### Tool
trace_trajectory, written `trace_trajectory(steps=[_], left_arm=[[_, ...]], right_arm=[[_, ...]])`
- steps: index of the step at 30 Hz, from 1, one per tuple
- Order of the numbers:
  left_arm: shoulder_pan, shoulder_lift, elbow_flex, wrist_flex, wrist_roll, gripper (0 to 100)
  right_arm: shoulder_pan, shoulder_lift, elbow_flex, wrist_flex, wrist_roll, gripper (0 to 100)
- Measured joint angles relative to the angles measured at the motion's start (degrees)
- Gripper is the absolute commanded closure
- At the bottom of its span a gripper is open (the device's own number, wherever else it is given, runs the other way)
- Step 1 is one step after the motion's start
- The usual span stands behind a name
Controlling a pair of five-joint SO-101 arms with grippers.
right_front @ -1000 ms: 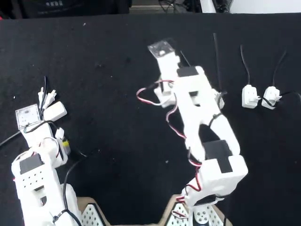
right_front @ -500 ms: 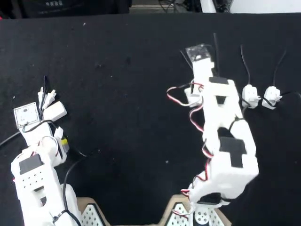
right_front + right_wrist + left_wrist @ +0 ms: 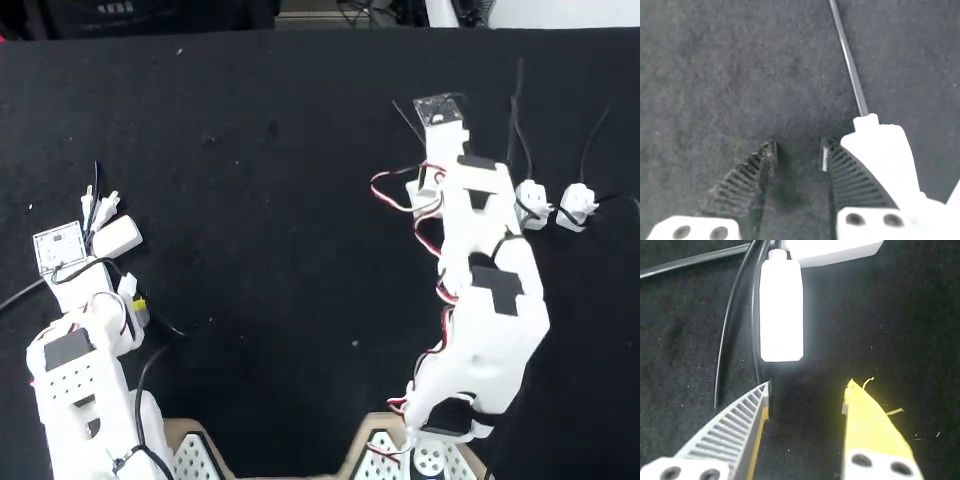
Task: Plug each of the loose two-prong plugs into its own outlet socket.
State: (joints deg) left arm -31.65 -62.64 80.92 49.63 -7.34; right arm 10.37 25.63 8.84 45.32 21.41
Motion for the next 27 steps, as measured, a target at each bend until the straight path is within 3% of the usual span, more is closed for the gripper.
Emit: trace_trajectory(steps=[8,15,27], left_arm=[[0.0,0.0,0.0,0.0,0.0,76],[0.0,0.0,0.0,0.0,0.0,76],[0.0,0.0,0.0,0.0,0.0,76]], right_arm=[[0.0,0.0,-0.1,0.1,0.0,84.6],[0.0,0.1,-3.8,6.7,-2.1,84.6],[-2.7,-9.6,-4.5,10.6,-5.4,84.6]])
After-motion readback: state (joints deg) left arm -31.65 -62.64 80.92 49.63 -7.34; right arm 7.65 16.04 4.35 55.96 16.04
